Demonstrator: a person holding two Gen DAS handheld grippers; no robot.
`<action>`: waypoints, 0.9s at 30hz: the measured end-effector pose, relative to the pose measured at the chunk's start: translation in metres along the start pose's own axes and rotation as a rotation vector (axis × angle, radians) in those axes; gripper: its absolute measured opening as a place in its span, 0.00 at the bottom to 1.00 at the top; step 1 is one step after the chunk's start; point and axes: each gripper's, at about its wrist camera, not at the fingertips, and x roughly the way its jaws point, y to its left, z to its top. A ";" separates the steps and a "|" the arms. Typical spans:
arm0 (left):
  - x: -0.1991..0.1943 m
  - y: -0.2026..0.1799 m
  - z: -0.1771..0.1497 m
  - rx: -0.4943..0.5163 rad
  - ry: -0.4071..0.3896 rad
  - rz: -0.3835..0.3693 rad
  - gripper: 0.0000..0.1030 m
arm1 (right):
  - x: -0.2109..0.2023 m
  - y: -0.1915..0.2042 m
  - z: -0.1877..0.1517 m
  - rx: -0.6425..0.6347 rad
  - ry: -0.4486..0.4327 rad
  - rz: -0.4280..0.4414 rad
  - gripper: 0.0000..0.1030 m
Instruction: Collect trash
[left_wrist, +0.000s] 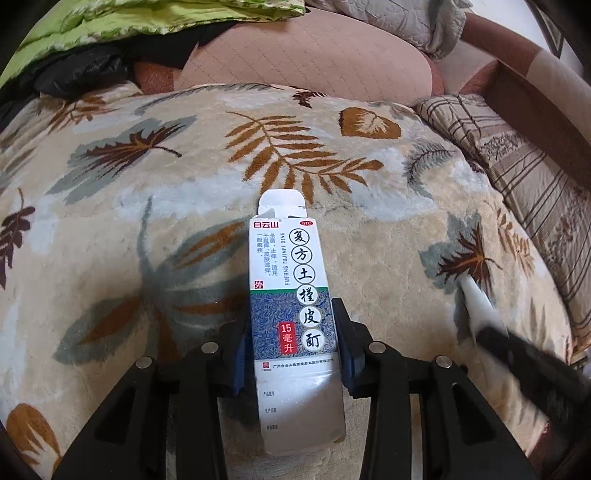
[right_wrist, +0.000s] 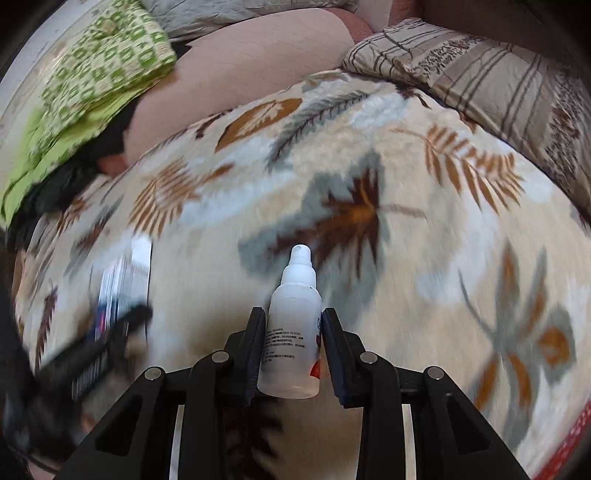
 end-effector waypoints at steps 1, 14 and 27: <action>0.001 -0.003 -0.001 0.016 -0.002 0.008 0.41 | -0.002 0.002 -0.007 -0.017 0.001 -0.004 0.32; 0.008 -0.019 -0.001 0.100 0.012 0.065 0.57 | 0.007 0.005 -0.017 -0.080 0.013 -0.023 0.33; 0.000 -0.014 -0.001 0.071 -0.032 0.111 0.32 | 0.011 0.007 -0.018 -0.115 0.013 -0.050 0.32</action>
